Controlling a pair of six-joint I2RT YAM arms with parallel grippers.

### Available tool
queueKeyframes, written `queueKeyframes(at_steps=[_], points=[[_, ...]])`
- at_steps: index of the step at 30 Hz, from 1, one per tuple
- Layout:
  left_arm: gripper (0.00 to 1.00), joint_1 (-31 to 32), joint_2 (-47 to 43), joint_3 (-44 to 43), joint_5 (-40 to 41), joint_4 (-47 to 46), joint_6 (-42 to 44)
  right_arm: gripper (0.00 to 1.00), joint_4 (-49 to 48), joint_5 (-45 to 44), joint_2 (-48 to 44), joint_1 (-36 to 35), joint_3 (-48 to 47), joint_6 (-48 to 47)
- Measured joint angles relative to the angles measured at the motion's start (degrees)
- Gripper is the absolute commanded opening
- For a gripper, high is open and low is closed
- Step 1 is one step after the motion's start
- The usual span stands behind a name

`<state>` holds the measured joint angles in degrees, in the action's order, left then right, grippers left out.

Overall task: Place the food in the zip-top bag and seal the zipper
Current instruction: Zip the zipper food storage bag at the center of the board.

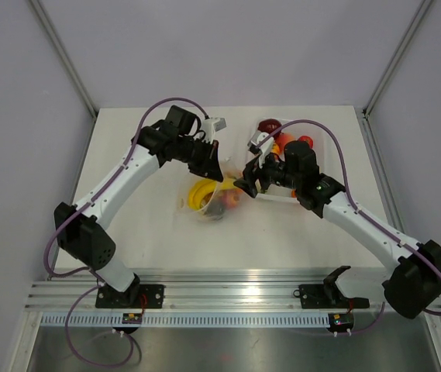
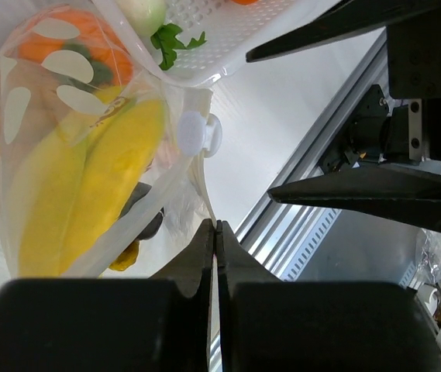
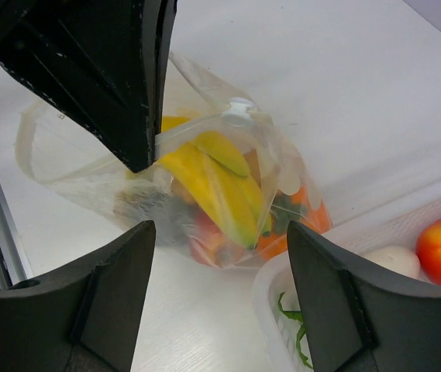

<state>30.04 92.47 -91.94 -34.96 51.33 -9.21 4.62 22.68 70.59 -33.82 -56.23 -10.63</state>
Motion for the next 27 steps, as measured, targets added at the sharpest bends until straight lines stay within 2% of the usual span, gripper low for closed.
queueKeyframes(at_steps=[7,15,27], points=[[0.00,0.0,-3.4,3.8,-1.2,0.1,1.3,0.78,0.1,8.3,1.7,3.3,-0.7,-3.3],[0.00,0.0,-5.5,6.3,-2.2,0.0,1.9,0.80,1.7,14.5,7.4,3.8,-5.3,-5.4],[0.00,0.0,-5.8,7.2,-2.7,-0.4,1.9,0.75,3.8,22.9,14.3,3.8,-9.9,-7.3]])
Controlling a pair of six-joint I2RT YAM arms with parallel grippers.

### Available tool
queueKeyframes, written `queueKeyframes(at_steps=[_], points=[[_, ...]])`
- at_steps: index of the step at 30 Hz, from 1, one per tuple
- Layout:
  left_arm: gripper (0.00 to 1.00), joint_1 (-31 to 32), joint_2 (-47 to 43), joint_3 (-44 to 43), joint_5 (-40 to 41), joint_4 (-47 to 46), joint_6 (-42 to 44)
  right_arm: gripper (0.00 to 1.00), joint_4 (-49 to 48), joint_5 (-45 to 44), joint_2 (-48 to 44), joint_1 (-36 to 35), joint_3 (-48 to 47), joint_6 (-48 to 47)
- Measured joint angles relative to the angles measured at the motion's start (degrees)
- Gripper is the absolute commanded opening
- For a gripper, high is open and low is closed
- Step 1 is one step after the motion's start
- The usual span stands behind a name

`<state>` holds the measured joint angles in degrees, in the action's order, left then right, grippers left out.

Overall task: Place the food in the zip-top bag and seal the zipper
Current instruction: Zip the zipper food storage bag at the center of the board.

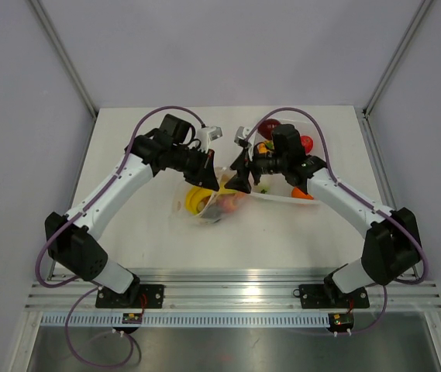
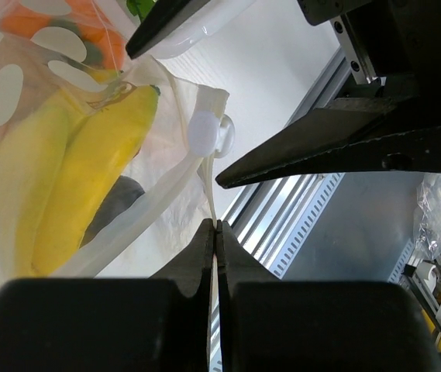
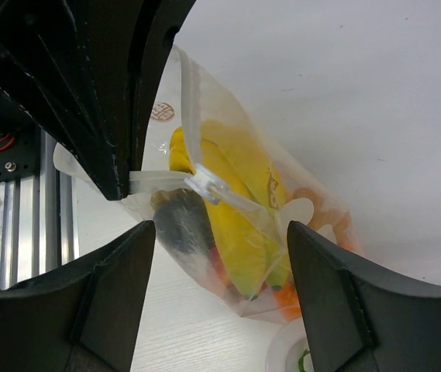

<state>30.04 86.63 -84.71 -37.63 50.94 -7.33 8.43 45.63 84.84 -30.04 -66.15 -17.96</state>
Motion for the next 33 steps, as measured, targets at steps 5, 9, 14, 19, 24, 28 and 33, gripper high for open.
queueKeyframes(at_steps=[5,9,14,19,24,28,33], points=[[0.00,0.0,0.0,0.0,0.0,0.0,0.0,0.61,0.5,2.3,2.9,0.0,-2.2,-0.1],[0.00,0.0,0.0,0.0,-0.1,0.1,0.0,0.53,0.5,3.8,3.8,0.0,-3.0,0.0],[0.00,0.0,0.0,0.0,-0.1,0.3,0.0,0.39,-0.1,4.7,3.9,0.0,-3.0,0.9],[0.00,0.0,0.1,0.0,0.0,0.5,0.1,0.00,-0.1,5.0,4.2,0.0,-3.1,1.8],[0.04,-0.1,0.1,0.0,0.4,0.5,0.3,0.00,0.3,5.5,4.8,0.0,-3.7,2.7],[0.34,-0.1,0.1,-1.2,3.5,2.2,1.4,0.00,-0.9,4.4,4.7,0.1,-3.2,5.2],[0.54,-0.1,-0.5,-4.6,8.7,3.3,2.3,0.00,-4.9,1.0,2.2,0.1,0.7,10.0]])
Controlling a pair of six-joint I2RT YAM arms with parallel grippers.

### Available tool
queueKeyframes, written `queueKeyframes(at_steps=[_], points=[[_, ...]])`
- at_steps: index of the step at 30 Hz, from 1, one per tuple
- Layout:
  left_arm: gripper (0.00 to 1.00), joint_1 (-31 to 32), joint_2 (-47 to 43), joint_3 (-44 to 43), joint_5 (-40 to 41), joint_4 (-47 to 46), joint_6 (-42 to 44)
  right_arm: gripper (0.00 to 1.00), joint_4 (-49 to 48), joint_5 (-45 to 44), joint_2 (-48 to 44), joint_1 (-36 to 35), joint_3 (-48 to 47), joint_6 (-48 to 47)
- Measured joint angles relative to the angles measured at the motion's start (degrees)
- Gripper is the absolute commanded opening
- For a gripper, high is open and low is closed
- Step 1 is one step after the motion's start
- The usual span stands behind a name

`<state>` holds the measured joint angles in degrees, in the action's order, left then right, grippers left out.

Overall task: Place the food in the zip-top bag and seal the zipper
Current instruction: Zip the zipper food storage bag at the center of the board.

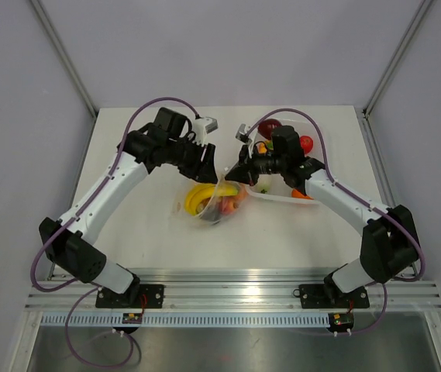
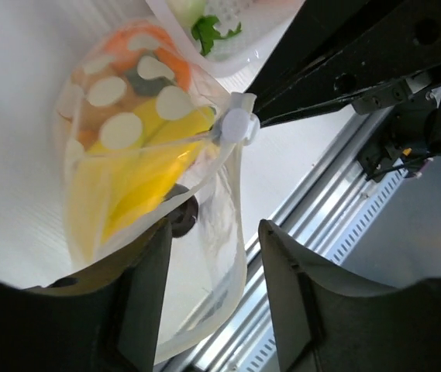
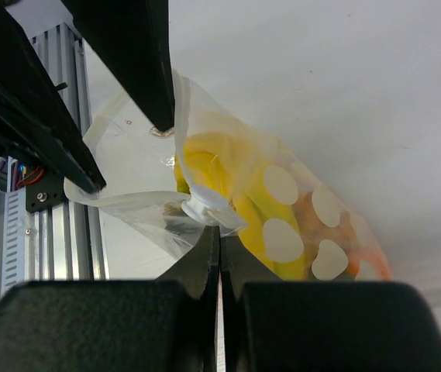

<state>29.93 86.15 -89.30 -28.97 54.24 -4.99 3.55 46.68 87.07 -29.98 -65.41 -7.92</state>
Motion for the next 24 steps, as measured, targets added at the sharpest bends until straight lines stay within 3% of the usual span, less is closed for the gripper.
queueKeyframes(at_steps=[6,9,14,24], points=[[0.60,0.8,-3.9,-0.7,3.4,-5.0,1.9,0.00,-1.8,-2.3,-4.0,0.0,2.2,3.9],[0.59,4.2,-4.4,-0.7,6.1,-8.6,4.4,0.00,-1.9,-2.6,-4.8,0.0,2.2,4.9],[0.51,9.9,-4.4,1.0,11.6,-13.2,7.8,0.00,-0.5,-2.7,-4.8,-0.1,2.2,5.8],[0.47,11.4,-4.4,2.2,17.7,-16.2,9.7,0.00,-0.3,-3.5,-4.8,-0.3,2.2,6.5]])
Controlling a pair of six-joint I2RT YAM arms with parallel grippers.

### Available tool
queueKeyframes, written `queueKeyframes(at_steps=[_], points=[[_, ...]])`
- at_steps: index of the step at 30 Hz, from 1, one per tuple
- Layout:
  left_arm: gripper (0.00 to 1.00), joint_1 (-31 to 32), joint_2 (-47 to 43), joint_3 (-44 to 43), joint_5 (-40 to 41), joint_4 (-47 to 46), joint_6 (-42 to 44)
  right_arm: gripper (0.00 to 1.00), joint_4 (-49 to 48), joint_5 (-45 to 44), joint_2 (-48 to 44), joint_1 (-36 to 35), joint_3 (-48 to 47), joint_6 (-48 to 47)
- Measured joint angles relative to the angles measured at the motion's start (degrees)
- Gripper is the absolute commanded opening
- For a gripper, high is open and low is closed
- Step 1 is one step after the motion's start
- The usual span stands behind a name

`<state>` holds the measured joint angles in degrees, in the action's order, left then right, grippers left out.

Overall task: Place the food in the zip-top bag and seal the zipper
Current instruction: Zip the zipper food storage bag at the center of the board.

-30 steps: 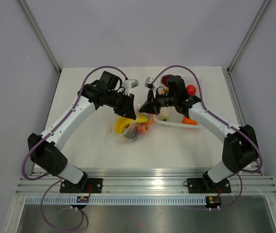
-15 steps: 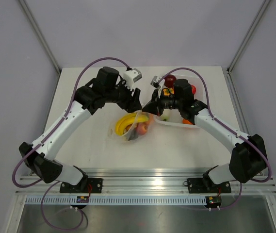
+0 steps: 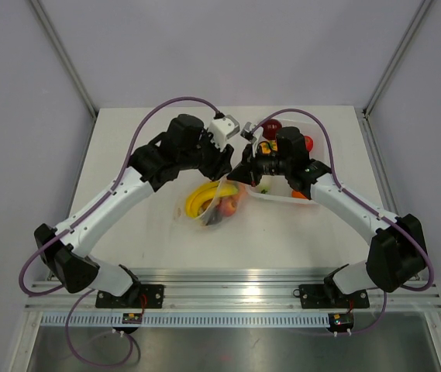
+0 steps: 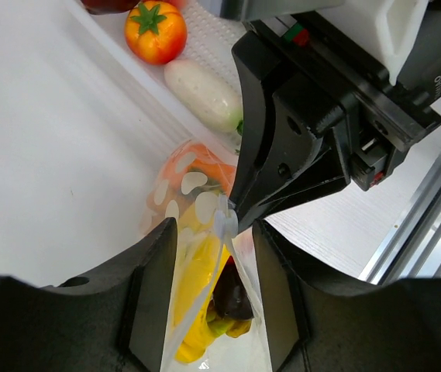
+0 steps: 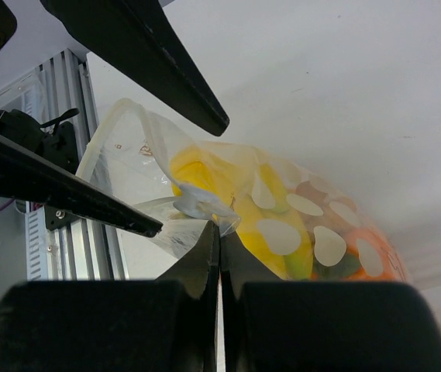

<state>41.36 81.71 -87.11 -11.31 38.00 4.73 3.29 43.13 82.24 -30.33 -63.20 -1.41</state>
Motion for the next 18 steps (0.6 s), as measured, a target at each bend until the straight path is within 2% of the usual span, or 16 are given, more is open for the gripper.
queueKeyframes(at_steps=[5,10,18], points=[[0.46,0.2,0.0,1.5,0.1,-0.9,0.1,0.00,0.0,0.0,0.0,0.0,0.0,0.0],[0.33,0.2,0.1,1.8,-1.0,-1.3,0.6,0.00,0.0,0.0,0.0,0.0,0.0,0.0],[0.34,0.2,0.3,2.4,-2.7,-1.7,0.9,0.00,0.7,0.0,0.0,0.0,0.0,0.0]])
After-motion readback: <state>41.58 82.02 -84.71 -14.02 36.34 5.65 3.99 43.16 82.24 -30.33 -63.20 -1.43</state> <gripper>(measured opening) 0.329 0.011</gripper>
